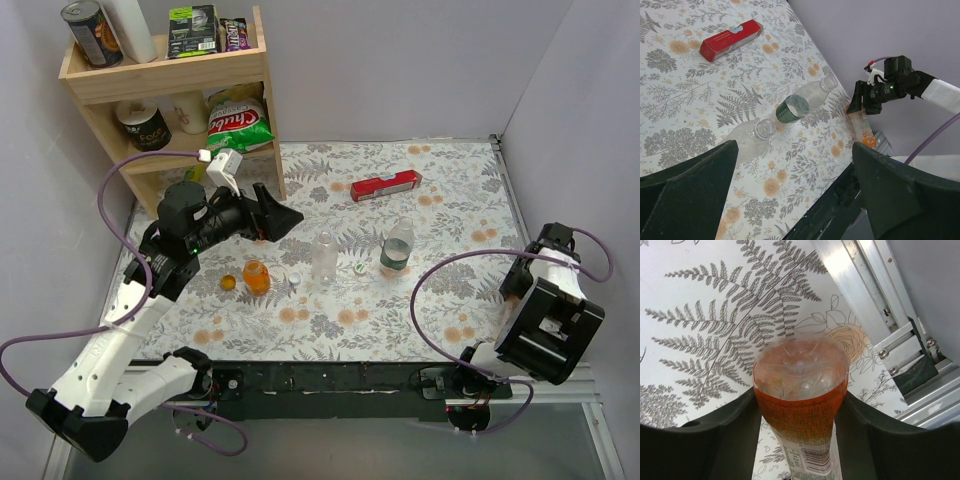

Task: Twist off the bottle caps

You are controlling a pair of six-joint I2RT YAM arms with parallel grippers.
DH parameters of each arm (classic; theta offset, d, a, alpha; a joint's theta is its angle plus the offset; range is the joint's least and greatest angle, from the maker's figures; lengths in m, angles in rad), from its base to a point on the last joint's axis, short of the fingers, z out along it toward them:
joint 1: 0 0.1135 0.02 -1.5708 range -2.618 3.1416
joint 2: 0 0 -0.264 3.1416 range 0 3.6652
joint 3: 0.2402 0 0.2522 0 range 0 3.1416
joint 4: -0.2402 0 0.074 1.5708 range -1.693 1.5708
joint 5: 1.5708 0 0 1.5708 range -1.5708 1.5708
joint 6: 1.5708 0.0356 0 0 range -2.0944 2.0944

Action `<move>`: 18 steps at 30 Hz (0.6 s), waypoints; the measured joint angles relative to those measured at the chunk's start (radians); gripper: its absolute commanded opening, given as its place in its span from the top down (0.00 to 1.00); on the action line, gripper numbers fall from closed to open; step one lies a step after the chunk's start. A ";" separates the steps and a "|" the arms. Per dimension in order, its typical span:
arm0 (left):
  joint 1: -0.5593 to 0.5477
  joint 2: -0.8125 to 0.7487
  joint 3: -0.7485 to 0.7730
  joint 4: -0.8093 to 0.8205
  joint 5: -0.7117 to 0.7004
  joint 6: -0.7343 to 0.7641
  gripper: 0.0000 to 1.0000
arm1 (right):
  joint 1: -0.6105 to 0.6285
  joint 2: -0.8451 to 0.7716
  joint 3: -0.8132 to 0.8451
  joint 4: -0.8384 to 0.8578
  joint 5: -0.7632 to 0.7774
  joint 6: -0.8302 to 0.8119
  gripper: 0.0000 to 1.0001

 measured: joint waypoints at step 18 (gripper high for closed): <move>-0.002 0.093 0.154 -0.023 0.196 0.003 0.02 | 0.402 0.035 1.222 -0.325 -0.315 0.132 0.63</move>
